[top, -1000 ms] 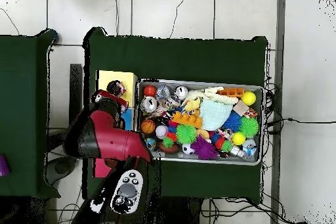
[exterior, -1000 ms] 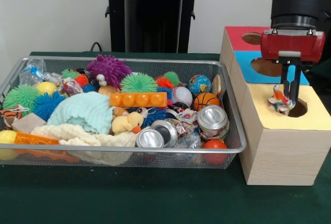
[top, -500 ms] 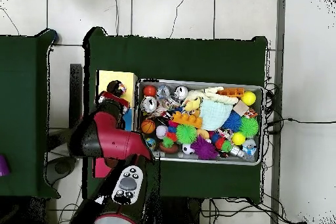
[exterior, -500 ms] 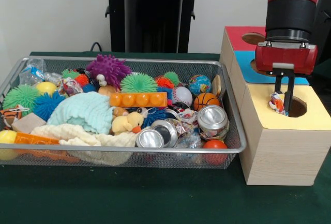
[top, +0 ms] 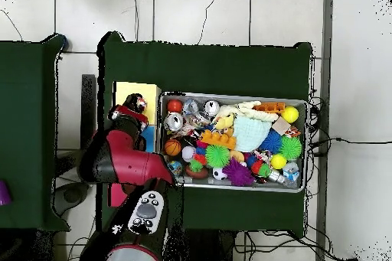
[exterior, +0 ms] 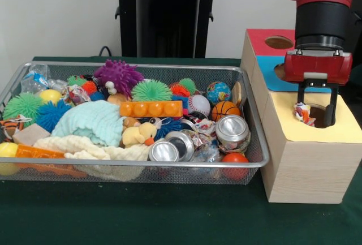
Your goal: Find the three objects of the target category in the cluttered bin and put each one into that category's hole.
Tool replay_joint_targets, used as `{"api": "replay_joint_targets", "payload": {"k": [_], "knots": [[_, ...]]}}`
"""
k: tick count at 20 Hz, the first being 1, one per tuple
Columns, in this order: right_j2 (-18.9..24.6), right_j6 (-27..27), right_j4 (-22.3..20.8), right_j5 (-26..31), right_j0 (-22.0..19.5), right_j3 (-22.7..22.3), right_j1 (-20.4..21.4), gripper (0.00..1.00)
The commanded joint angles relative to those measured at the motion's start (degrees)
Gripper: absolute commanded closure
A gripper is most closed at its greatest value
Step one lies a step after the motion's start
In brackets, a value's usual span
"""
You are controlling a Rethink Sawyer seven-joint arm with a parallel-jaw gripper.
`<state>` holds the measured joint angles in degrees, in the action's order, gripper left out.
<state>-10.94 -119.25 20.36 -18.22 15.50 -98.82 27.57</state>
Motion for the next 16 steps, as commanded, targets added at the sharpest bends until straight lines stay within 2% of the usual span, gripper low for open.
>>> {"api": "replay_joint_targets", "payload": {"k": [1,6,14,15,16], "knots": [[3.1,-9.9,-0.4,-1.9,-2.3,-0.1,-4.1,0.0],[4.5,-10.5,-1.9,-1.8,-3.4,-0.8,-3.4,0.0],[3.9,-8.6,-2.3,1.1,-3.5,-0.9,-2.0,0.0],[3.3,-8.4,-2.4,0.7,-3.1,-0.8,-2.0,1.0],[3.1,-8.4,-2.3,0.7,-2.9,-0.8,-2.0,1.0]]}}
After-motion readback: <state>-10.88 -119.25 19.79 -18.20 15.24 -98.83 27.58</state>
